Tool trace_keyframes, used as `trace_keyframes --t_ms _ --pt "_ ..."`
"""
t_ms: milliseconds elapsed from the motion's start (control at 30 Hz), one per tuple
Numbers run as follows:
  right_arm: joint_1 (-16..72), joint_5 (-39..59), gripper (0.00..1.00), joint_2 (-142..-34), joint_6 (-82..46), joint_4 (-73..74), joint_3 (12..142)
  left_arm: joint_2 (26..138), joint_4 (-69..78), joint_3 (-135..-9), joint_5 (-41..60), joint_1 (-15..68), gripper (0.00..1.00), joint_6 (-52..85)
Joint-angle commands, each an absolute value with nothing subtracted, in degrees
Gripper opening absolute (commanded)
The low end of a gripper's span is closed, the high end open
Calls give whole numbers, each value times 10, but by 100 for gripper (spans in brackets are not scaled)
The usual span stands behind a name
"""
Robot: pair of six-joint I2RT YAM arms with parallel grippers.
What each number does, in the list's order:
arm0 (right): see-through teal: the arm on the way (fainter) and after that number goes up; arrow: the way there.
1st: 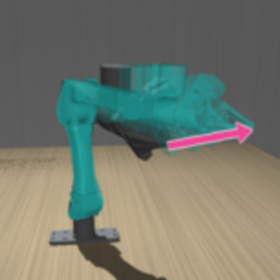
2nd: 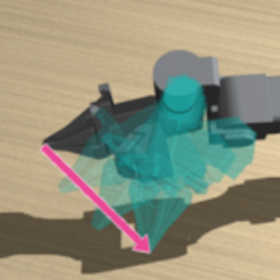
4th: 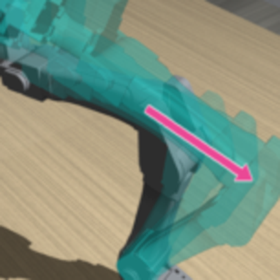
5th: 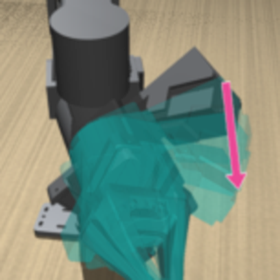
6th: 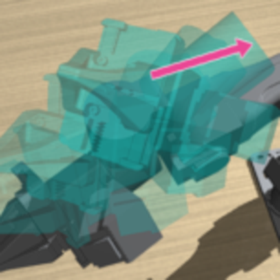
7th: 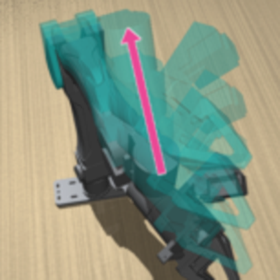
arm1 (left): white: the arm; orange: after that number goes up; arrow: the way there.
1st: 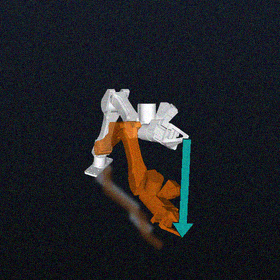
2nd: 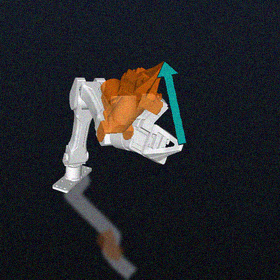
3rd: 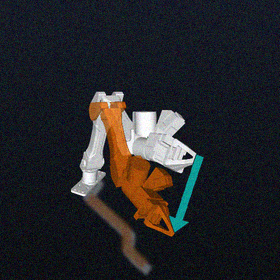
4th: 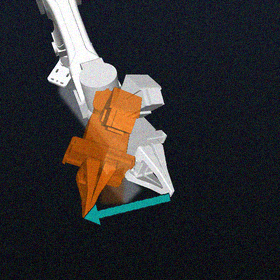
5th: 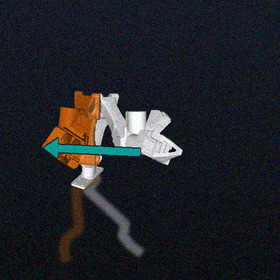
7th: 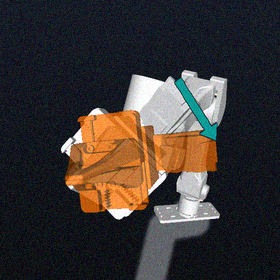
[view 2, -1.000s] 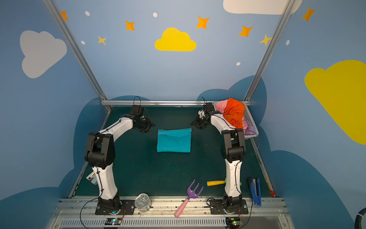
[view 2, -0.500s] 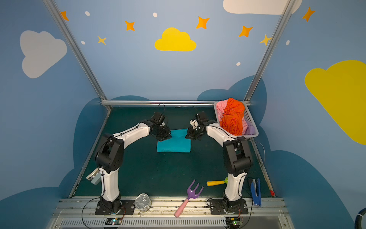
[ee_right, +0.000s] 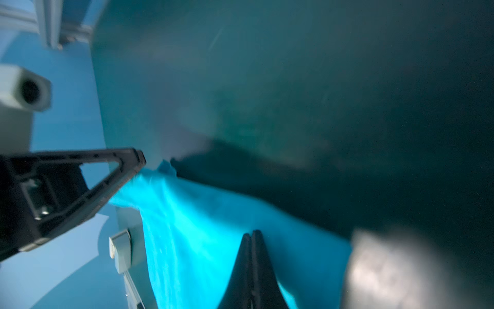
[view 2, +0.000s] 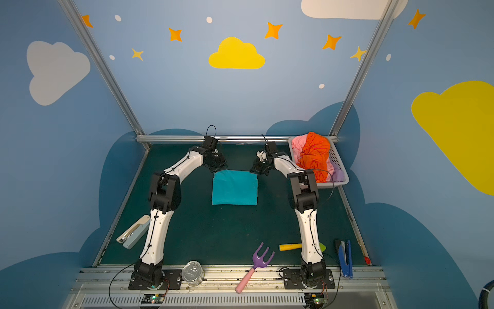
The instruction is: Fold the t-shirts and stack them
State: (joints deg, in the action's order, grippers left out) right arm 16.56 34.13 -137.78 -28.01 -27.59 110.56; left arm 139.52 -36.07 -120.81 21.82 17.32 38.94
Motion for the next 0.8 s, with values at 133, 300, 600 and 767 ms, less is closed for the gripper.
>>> trace_keyframes --t_ms 133,300,600,767 --pt "149 374 0 -1428 -320 -268 1104 1419 -379 -1194 246 169 19 365" --pt "147 342 0 -1359 -295 -286 1073 1376 -414 -1215 214 151 22 344" --pt "168 261 0 -1168 -265 -274 913 1174 -341 -1019 160 166 32 339" --pt "190 276 0 -1157 -277 -250 863 1161 -299 -931 175 184 24 351"
